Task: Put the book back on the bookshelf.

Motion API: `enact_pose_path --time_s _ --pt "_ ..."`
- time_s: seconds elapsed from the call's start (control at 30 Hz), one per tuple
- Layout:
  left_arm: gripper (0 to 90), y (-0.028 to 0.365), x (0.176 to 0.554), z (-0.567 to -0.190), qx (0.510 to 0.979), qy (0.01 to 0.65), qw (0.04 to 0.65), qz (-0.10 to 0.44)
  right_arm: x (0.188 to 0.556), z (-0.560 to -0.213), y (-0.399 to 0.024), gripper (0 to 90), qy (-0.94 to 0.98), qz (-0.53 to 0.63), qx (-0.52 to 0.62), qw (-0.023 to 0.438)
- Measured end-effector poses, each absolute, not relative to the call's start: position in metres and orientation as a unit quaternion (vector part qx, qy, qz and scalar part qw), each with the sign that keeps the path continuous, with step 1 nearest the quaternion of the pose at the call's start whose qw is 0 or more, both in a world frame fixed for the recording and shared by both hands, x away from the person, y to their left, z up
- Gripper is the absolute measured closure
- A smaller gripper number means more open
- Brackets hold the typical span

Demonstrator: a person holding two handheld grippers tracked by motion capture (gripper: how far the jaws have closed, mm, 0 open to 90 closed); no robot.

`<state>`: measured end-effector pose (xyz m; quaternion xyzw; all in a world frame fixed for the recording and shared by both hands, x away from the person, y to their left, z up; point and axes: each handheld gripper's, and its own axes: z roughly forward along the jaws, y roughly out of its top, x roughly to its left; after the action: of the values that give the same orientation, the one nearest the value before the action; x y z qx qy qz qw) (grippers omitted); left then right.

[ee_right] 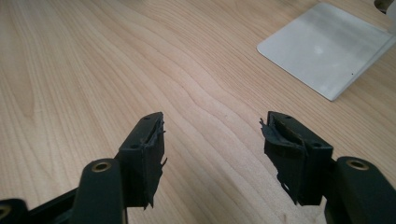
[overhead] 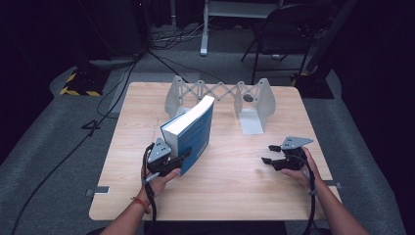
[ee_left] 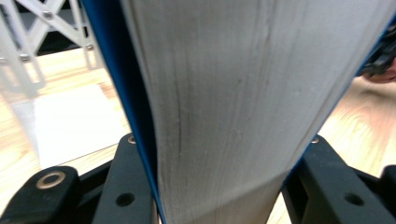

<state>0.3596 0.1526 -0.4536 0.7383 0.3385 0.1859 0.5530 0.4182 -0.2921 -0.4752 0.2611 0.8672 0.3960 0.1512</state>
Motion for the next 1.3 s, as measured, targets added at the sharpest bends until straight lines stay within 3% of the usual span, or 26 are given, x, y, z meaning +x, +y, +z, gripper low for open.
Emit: enact_pose_path --time_s 0.5,0.93,1.3 --pt "59.4 0.101 0.371 -0.457 0.735 0.312 0.589 0.122 0.413 -0.468 -0.291 37.9 0.865 0.413 0.239 0.157" --pt "59.1 0.081 0.361 -0.456 0.746 0.284 0.597 0.081 0.405 -0.458 -0.286 38.0 0.858 0.436 0.22 0.162" --pt "58.4 0.087 0.359 -0.451 0.79 0.18 0.587 0.009 0.396 -0.443 -0.276 35.1 0.847 0.477 0.185 0.144"
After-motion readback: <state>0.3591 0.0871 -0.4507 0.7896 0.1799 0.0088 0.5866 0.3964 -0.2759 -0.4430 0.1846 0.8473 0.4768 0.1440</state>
